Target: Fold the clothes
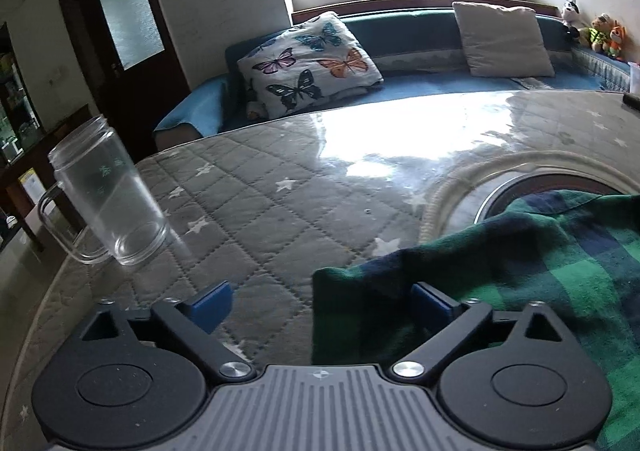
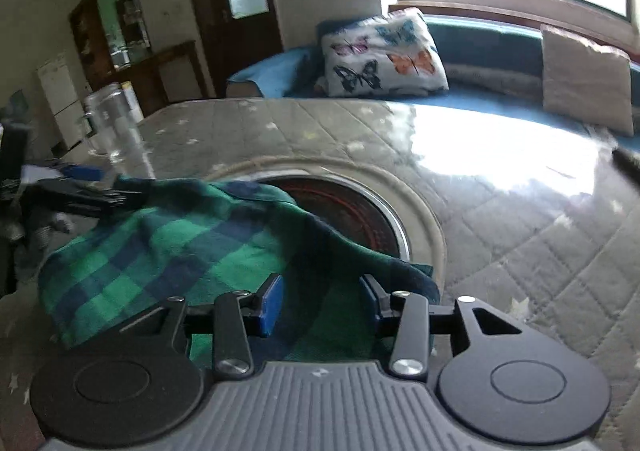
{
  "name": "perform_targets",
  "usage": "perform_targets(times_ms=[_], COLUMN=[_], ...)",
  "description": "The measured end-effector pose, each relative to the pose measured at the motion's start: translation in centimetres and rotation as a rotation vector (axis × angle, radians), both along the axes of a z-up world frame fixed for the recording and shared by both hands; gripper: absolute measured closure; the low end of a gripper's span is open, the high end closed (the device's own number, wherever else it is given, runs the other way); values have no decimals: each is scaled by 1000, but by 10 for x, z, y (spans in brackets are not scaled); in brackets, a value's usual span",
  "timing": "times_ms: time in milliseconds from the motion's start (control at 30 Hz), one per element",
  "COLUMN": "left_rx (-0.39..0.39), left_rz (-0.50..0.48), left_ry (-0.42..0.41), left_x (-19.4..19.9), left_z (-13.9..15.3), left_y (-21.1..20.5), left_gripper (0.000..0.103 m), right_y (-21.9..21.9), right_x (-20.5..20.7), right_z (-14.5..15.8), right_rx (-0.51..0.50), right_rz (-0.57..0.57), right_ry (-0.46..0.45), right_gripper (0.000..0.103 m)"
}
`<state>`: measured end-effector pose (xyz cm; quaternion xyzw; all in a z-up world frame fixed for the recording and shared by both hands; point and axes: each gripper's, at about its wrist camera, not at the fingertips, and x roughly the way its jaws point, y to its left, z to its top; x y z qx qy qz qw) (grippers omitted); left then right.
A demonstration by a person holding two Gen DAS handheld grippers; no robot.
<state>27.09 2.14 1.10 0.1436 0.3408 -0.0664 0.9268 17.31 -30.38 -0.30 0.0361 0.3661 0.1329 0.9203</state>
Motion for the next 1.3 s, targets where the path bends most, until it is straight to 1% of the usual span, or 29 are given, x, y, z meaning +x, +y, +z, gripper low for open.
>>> perform_targets(times_ms=[67,167,267,333,433,533,600,700,767,867,967,1067,1167,1300], left_rx=[9,13,14,14,3,-15,-14,6,18,44,58,60,64,70], left_rz=[14,35,47,56,46,13,-24,-53,-51,-36,-20,-17,-8,5], left_ry=[3,17,9,3,-19,-36,-36,-20,-1,25,36,37,21,-1], left_x=[1,6,7,7,5,2,2,10,17,26,32,31,19,3], left_z=[-1,-6,-3,-2,7,15,16,9,1,-12,-20,-17,-12,-6], left_y=[3,5,5,4,-4,-17,-28,-43,-49,-55,-58,-56,-46,-34], left_gripper=[0,0,0,0,0,0,0,0,0,0,0,0,0,0], right_y=[-3,-7,-4,4,19,39,46,57,60,62,65,73,87,109], right_x=[11,23,26,22,22,33,43,57,65,68,66,54,45,34], right_z=[-8,-16,-12,1,12,11,4,-8,-15,-21,-18,-7,-2,-2], right_rx=[7,-10,-22,-35,0,31,33,37,30,0,-25,-50,-71,-141], right_rz=[-38,-88,-111,-84,-25,31,36,44,37,30,34,73,133,189], right_ry=[20,48,31,-18,-42,-22,0,34,57,66,54,9,-2,-24], right_gripper=[61,62,63,63,63,63,63,63,63,63,63,63,63,62])
